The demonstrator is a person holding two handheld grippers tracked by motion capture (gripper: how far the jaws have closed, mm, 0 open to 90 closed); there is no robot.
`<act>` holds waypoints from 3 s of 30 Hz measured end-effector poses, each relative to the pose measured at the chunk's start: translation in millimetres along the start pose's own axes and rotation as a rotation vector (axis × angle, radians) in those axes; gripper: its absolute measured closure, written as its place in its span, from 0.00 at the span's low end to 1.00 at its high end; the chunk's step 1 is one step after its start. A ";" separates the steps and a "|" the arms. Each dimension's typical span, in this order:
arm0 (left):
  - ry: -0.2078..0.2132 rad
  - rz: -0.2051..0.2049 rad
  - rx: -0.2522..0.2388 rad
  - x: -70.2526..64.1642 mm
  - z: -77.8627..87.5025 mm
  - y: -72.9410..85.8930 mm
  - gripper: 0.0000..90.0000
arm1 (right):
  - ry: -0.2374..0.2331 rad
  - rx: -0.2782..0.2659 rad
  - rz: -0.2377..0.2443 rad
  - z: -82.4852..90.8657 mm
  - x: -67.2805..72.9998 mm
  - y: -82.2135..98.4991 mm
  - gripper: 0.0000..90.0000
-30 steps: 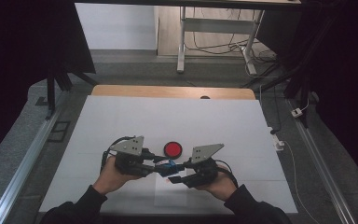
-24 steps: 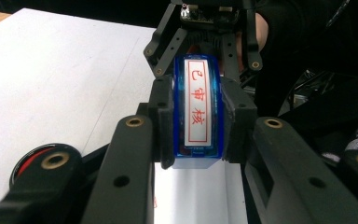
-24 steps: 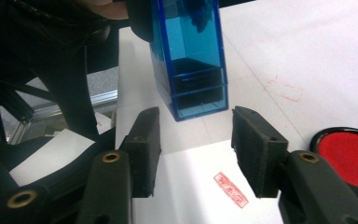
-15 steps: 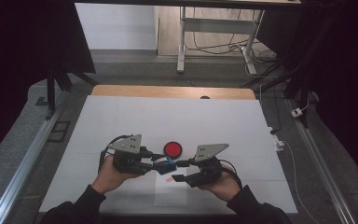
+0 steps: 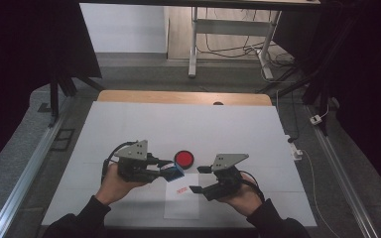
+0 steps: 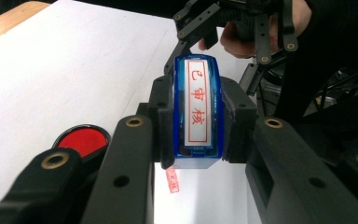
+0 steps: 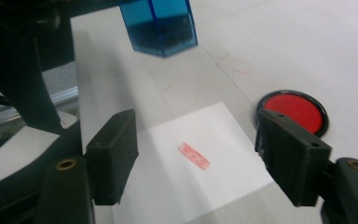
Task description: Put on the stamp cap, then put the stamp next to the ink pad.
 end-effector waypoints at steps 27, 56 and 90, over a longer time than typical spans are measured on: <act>-0.086 0.043 0.035 12.4 8.8 5.6 0.78 | 0.105 0.019 -0.093 24.6 1.1 19.7 0.14; -0.274 0.129 0.144 44.3 16.2 28.6 0.78 | 0.279 0.071 -0.174 57.4 2.4 52.8 0.00; -0.432 0.222 0.312 80.7 8.9 79.4 0.77 | 0.413 0.006 -0.271 102.6 5.5 74.6 0.00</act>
Point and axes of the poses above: each handheld gripper's, and its own axes: z roughly backward along the jaws, y roughly out of its underside, x roughly to its left, the point moved 3 cm from there along -z, roughly forward along the jaws, and after that the axes turned 9 degrees about -y, right-handed, at the moved point
